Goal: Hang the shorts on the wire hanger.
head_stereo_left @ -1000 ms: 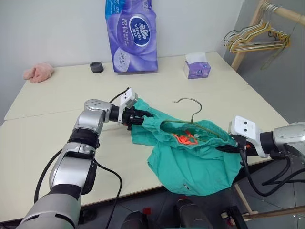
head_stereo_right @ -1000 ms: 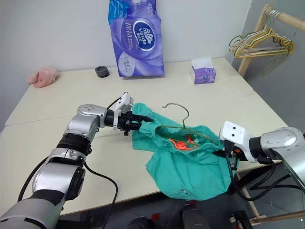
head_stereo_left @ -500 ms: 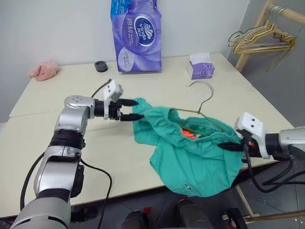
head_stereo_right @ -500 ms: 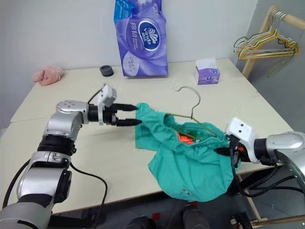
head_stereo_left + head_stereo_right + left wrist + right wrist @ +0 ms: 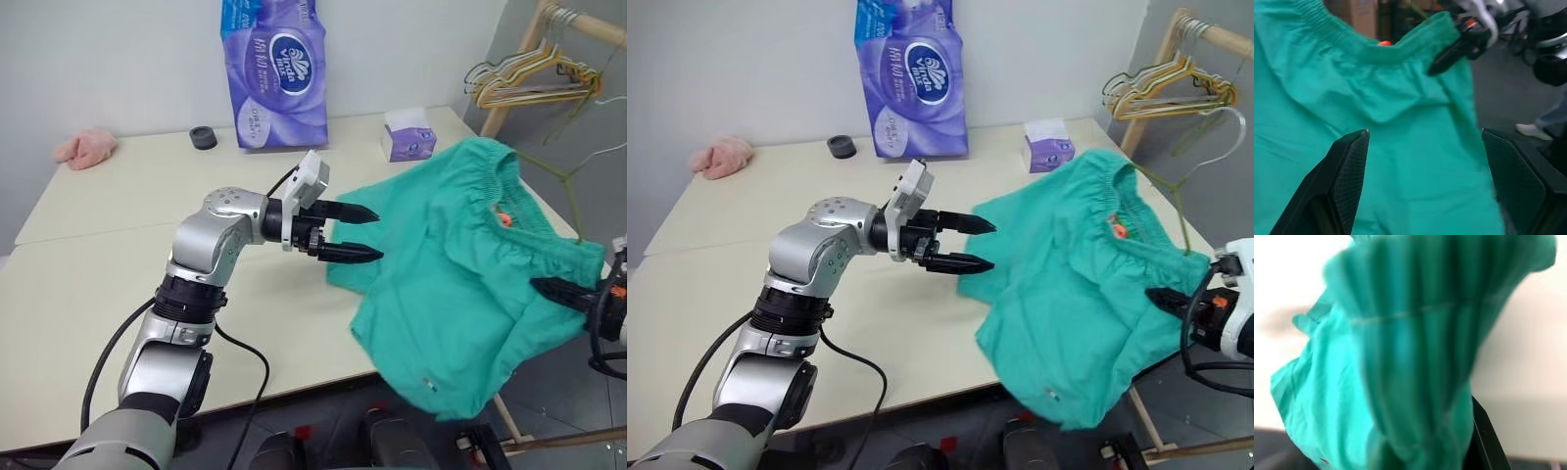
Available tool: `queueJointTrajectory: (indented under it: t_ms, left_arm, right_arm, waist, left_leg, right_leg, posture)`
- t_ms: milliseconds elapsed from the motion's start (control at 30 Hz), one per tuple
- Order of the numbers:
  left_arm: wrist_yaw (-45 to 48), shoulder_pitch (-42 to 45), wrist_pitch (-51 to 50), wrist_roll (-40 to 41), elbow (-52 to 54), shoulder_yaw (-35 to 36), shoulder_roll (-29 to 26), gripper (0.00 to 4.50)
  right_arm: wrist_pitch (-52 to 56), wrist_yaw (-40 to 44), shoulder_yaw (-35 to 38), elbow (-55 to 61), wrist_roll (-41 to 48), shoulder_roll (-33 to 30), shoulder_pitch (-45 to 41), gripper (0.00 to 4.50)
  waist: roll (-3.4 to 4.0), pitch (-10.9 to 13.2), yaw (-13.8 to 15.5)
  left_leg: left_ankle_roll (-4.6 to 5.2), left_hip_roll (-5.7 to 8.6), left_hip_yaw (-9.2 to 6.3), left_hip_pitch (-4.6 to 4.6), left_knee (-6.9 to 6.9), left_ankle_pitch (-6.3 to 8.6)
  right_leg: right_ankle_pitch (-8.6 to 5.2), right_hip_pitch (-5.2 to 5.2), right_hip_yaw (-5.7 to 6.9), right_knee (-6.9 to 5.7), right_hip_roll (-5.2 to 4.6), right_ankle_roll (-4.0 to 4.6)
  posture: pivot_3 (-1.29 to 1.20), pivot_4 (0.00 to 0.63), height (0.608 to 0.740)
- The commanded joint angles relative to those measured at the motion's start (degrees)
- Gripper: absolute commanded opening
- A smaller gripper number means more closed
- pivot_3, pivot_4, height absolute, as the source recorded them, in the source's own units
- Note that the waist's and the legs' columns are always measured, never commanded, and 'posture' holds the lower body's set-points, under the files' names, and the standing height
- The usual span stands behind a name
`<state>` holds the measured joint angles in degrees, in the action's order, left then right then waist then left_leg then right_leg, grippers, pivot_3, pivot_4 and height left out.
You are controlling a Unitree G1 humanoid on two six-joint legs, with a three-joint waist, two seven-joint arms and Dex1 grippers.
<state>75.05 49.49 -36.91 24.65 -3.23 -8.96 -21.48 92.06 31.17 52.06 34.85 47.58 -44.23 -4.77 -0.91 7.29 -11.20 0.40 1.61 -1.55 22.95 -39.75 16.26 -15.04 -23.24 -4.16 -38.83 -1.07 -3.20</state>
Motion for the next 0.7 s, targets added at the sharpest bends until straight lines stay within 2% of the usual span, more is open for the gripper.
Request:
queueJointTrajectory:
  t_ms: [33, 133, 333, 467, 567, 700]
  left_arm:
    - [-2.20, 3.94, 4.36, -1.50, 2.48, -2.68, 2.74, 3.86]
    - [-4.29, 4.99, 7.03, -2.63, 2.13, -3.51, 4.45, 3.86]
    - [-9.64, 7.90, 13.46, -6.36, 1.33, -6.16, 10.15, 3.86]
    - [-10.54, 9.75, 14.36, -5.44, 0.99, -6.42, 13.61, 3.86]
    - [-10.99, 10.40, 15.33, -6.24, 0.64, -6.84, 14.35, 3.86]
    - [-11.69, 11.97, 16.83, -6.75, -0.15, -7.36, 15.93, 3.86]
  right_arm:
    - [0.44, -9.25, 6.99, 0.67, 4.86, -0.09, 0.77, 0.00]
    - [0.44, -17.46, 10.13, -1.71, 9.72, -1.04, 0.61, 0.00]
    - [0.44, -40.85, 16.07, -11.95, 19.80, -7.07, -5.45, 0.00]
    - [0.44, -54.86, 15.31, -21.72, 22.86, -11.22, -13.93, 0.00]
    - [0.44, -61.21, 14.21, -27.04, 25.20, -13.27, -17.79, 0.00]
    - [0.44, -68.44, 11.45, -37.28, 22.08, -14.63, -28.13, 0.00]
  waist:
    - [0.15, 0.24, -0.11]
    - [0.17, 0.41, -1.08]
    - [0.37, 1.71, -2.63]
    - [0.32, 2.32, -3.87]
    - [0.11, 2.50, -4.62]
    - [0.45, 2.92, -5.42]
  left_leg:
    - [0.01, 0.07, 0.03, -0.02, 0.00, 0.00]
    - [0.12, 0.11, 0.24, -0.04, 0.01, 0.07]
    - [0.26, 0.24, 0.48, -0.05, 0.02, 0.13]
    - [0.45, 0.23, 0.91, -0.02, 0.08, 0.24]
    - [0.66, 0.23, 1.30, -0.08, 0.13, 0.36]
    - [0.80, 0.13, 1.75, -0.08, 0.26, 0.43]
  right_leg:
    - [-0.05, 0.02, -0.04, 0.01, 0.00, -0.09]
    - [-0.16, 0.03, -0.11, 0.04, 0.02, -0.27]
    - [-0.24, 0.07, -0.58, 0.18, 0.22, -0.41]
    - [-0.28, 0.07, -1.04, 0.28, 0.31, -0.48]
    - [-0.36, 0.07, -1.39, 0.38, 0.31, -0.62]
    - [-0.18, 0.08, -1.64, 0.92, 0.42, -0.94]
  posture:
    - [-0.39, 0.162, 0.740]
    - [-0.41, 0.174, 0.740]
    - [-0.43, 0.194, 0.740]
    - [-0.43, 0.199, 0.740]
    - [-0.41, 0.210, 0.740]
    - [-0.40, 0.214, 0.740]
